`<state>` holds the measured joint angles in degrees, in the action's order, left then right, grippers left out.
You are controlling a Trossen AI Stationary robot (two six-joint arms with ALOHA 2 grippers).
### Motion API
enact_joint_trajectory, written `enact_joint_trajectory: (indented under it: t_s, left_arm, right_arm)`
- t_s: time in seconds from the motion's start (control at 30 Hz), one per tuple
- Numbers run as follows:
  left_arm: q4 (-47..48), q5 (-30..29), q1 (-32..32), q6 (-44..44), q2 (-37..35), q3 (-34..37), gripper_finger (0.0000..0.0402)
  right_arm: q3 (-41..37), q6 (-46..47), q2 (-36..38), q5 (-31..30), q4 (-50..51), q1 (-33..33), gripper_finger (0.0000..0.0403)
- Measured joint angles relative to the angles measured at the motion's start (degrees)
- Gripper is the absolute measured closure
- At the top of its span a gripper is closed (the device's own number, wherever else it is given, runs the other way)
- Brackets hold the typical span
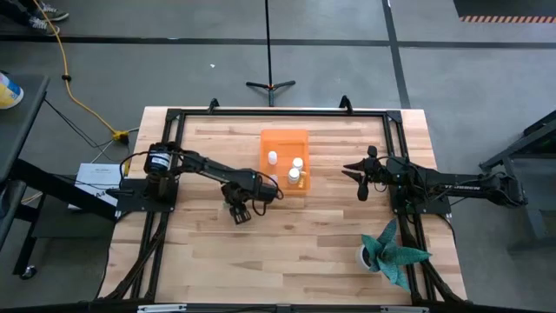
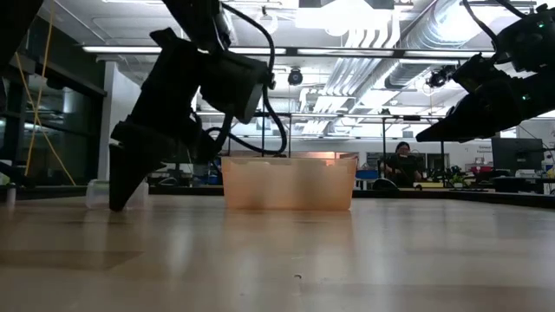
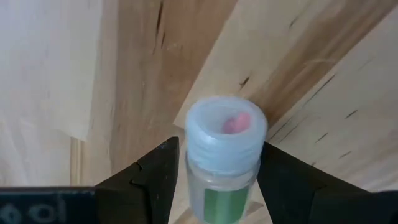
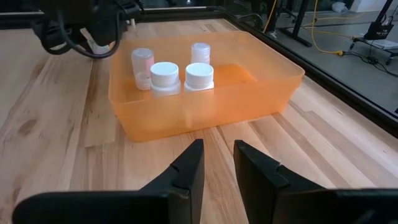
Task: Pick and place pill bottles into a basket
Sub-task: Put the transparent plastic medicine bottle into the orange bin
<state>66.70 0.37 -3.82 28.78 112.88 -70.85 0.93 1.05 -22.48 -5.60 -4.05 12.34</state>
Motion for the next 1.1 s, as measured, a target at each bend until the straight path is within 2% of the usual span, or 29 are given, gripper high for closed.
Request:
enact_joint_trajectory:
  t_s: [0.23,0.4,0.47,0.67,0.8,0.93,1.03,1.1]
  left_arm:
    - [-1.64,0.75,0.49,-4.60,-0.04,0.22,0.0170]
    - [-2.05,1.85,0.50,-3.51,-0.56,0.35,0.0220]
    - [-2.25,1.85,0.45,-3.50,-1.14,0.47,0.0221]
    - [-6.01,2.22,0.45,-5.85,-7.45,0.52,0.0221]
    - [-12.65,-1.30,0.47,-8.76,-15.07,0.41,0.0221]
    - [-24.21,-8.97,0.47,-12.39,-22.00,0.37,0.0221]
    - [-36.21,-14.14,0.74,-20.04,-23.10,0.28,0.0221]
    - [-43.09,-14.56,2.04,-26.62,-22.85,0.30,0.0221]
  right_arm:
    - [0.00,0.00,0.00,-0.03,0.51,0.02,0.0324]
    - [0.00,0.00,0.00,-0.03,0.52,0.02,0.0324]
    - [0.00,-0.01,0.00,-0.03,0.58,0.02,0.0324]
    - [0.00,-0.01,-0.02,-0.03,1.56,0.00,0.0325]
    - [0.00,-0.01,-0.02,-0.03,1.68,0.02,0.0324]
    - [0.00,-0.01,0.00,-0.03,1.66,0.02,0.0324]
    - [0.00,-0.66,0.00,-0.05,1.64,0.02,0.0324]
    - [0.00,-1.00,0.00,-0.05,1.66,0.01,0.0324]
